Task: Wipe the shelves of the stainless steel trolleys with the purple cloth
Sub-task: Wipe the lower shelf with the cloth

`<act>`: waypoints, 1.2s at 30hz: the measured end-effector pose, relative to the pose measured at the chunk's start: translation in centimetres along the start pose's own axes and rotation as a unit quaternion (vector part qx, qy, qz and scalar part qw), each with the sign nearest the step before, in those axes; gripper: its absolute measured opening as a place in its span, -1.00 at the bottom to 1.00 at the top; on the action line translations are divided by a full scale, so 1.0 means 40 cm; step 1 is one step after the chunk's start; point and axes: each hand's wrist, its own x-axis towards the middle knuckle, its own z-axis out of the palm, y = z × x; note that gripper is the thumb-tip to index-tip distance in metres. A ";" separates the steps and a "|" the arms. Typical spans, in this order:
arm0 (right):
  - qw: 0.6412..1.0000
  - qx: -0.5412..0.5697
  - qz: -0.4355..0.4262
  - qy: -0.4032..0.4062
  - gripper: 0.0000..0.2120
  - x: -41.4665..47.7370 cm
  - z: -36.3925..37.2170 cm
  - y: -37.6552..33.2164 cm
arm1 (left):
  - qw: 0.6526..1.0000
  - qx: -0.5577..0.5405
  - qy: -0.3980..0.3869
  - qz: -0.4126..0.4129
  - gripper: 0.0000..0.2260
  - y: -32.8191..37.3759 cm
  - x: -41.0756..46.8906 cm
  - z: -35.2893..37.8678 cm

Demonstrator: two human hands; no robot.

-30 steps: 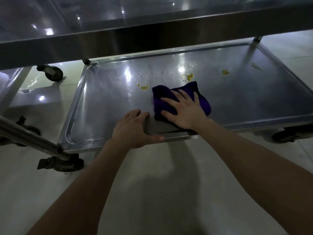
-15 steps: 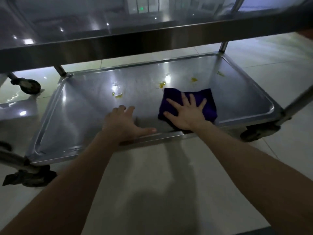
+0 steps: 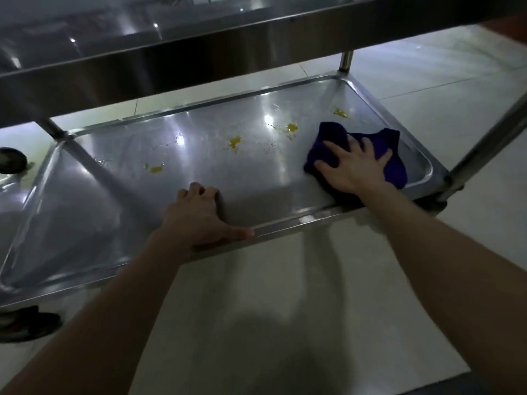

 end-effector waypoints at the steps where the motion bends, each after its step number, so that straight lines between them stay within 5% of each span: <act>1: 1.000 -0.013 -0.018 0.001 -0.24 -0.006 0.018 -0.062 | 1.000 -0.001 -0.005 -0.001 0.40 0.003 0.000 -0.002; 5: 0.980 -0.034 -0.195 -0.010 -0.27 -0.067 0.080 -0.299 | 1.000 0.006 -0.021 -0.016 0.49 0.004 0.003 -0.013; 8: 0.973 -0.015 -0.231 -0.015 -0.28 -0.061 0.071 -0.285 | 0.999 -0.002 -0.029 -0.029 0.53 -0.005 0.007 -0.012; 16: 0.999 0.023 0.024 0.040 -0.22 0.002 -0.013 0.116 | 0.999 -0.023 -0.029 -0.024 0.50 -0.001 -0.009 -0.011; 20: 0.996 -0.009 -0.089 0.018 -0.26 -0.069 0.045 -0.064 | 0.996 -0.039 -0.076 -0.031 0.05 0.047 -0.013 -0.050; 24: 0.990 -0.012 -0.142 0.017 -0.30 -0.121 0.068 -0.147 | 0.996 -0.042 -0.076 0.014 0.20 0.171 0.016 -0.062; 29: 0.980 0.023 -0.198 0.011 -0.30 -0.091 0.038 -0.037 | 0.998 -0.003 -0.064 0.023 0.14 0.233 0.045 -0.040; 33: 0.995 0.031 -0.085 0.042 -0.32 -0.013 -0.027 0.195 | 0.998 -0.008 -0.059 0.024 0.20 0.229 0.053 -0.026; 36: 0.999 -0.002 -0.002 0.042 -0.31 0.027 -0.036 0.201 | 0.998 -0.019 -0.057 0.021 0.28 0.231 0.056 -0.023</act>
